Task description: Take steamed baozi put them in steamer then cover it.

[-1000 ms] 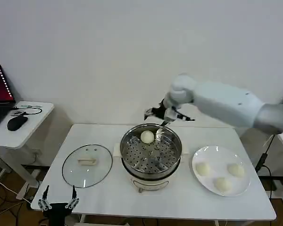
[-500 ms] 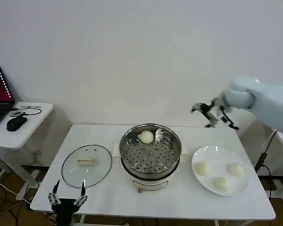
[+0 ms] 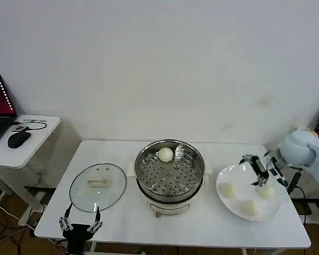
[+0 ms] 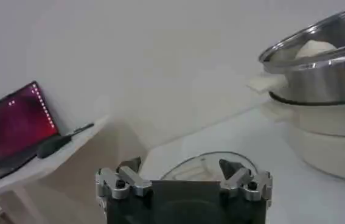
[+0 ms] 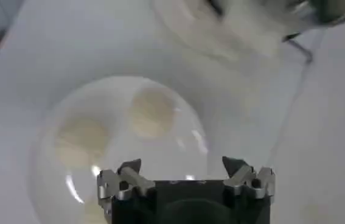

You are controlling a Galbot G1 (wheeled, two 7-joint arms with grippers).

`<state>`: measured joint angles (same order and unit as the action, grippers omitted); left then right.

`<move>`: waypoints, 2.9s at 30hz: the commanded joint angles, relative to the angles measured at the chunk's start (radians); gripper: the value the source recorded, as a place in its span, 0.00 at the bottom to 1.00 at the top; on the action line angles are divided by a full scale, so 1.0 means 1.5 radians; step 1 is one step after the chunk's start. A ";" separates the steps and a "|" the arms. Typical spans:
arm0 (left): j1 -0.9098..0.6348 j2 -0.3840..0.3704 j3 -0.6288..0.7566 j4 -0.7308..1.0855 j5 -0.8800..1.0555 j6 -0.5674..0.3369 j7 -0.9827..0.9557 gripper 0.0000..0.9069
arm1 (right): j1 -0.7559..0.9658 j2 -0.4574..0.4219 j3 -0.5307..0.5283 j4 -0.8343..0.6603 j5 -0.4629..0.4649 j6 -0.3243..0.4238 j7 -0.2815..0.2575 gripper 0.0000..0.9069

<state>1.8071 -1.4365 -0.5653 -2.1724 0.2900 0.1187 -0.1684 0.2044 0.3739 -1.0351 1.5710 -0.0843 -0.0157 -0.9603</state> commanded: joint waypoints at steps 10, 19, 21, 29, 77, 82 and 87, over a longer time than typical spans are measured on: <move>0.003 -0.009 -0.010 0.007 0.003 0.000 0.004 1.00 | -0.147 0.111 0.074 -0.129 0.008 -0.057 0.007 1.00; 0.005 -0.011 -0.016 0.012 0.002 -0.001 0.003 1.00 | -0.140 0.198 0.065 -0.192 0.025 -0.070 0.015 1.00; 0.005 -0.011 -0.017 0.013 0.001 -0.001 0.002 1.00 | -0.139 0.206 0.060 -0.197 0.020 -0.074 0.015 1.00; 0.000 -0.013 -0.016 0.016 -0.001 -0.001 0.003 1.00 | -0.139 0.222 0.055 -0.218 0.003 -0.088 0.013 0.94; 0.001 -0.009 -0.019 0.002 -0.002 0.000 -0.004 1.00 | 0.373 0.333 -0.202 0.020 0.401 -0.276 0.072 0.69; 0.001 -0.015 -0.022 -0.010 0.001 0.002 -0.004 1.00 | 0.351 0.432 -0.217 -0.022 0.474 -0.331 0.118 0.69; -0.004 -0.020 -0.022 -0.010 0.003 0.002 -0.004 1.00 | 0.341 0.513 -0.245 -0.070 0.504 -0.371 0.140 0.69</move>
<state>1.8051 -1.4626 -0.5971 -2.1817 0.2932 0.1210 -0.1747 0.6773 0.9097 -1.3341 1.5149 0.5067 -0.4443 -0.8302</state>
